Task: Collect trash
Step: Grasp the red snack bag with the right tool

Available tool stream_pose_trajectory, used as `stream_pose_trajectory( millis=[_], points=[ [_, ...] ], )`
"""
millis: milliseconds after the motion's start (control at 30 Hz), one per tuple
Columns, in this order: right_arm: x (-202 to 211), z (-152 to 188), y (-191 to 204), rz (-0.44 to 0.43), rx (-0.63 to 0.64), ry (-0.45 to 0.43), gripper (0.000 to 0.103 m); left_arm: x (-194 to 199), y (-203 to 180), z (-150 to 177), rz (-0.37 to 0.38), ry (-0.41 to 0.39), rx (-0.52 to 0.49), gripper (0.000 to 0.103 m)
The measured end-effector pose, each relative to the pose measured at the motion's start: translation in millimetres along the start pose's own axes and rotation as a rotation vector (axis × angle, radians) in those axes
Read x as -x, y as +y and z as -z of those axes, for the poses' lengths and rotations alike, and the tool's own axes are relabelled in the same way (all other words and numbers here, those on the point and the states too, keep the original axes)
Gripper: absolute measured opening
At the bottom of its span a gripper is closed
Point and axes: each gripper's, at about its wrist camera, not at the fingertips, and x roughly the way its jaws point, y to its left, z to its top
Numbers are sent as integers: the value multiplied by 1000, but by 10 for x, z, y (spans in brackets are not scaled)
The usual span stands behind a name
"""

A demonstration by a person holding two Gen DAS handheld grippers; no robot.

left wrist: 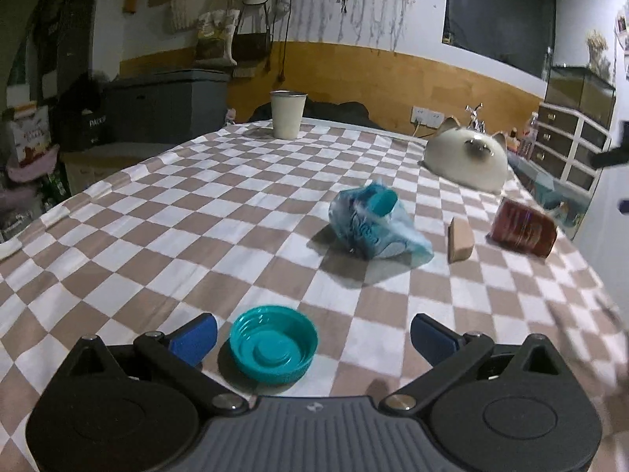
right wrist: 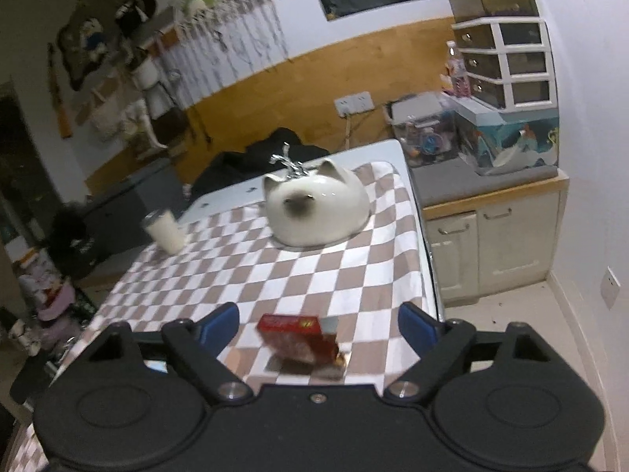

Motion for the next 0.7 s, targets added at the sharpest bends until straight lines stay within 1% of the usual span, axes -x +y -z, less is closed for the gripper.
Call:
stream_pose_trajectory(
  millis=[33, 67, 200, 233, 300, 400, 500, 533, 600, 700],
  points=[
    [-94, -13, 9, 12, -1, 10, 84, -15, 12, 22, -9, 11, -4, 103],
    [-212, -15, 21, 29, 1, 25, 79, -29, 27, 28, -19, 18, -1, 103],
    [-619, 28, -18, 92, -24, 69, 59, -21, 67, 37, 1, 18, 15, 103],
    [-711, 49, -44, 105, -45, 79, 57, -17, 68, 36, 2, 17, 15, 103],
    [-845, 92, -104, 115, -97, 86, 55, -7, 67, 37, 5, 13, 17, 103],
    [-993, 159, -200, 129, -177, 68, 55, 9, 52, 41, 6, 5, 14, 103],
    [-1106, 203, -245, 128, -217, 51, 55, 16, 57, 44, 18, 3, 18, 99],
    [-1123, 223, -242, 113, -214, 52, 55, 19, 62, 44, 22, 1, 21, 95],
    [-1123, 254, -217, 70, -203, 63, 55, 16, 71, 43, 24, 2, 28, 90],
    [-1046, 307, -119, -20, -148, 105, 55, 14, 73, 44, 25, 4, 31, 84]
  ],
)
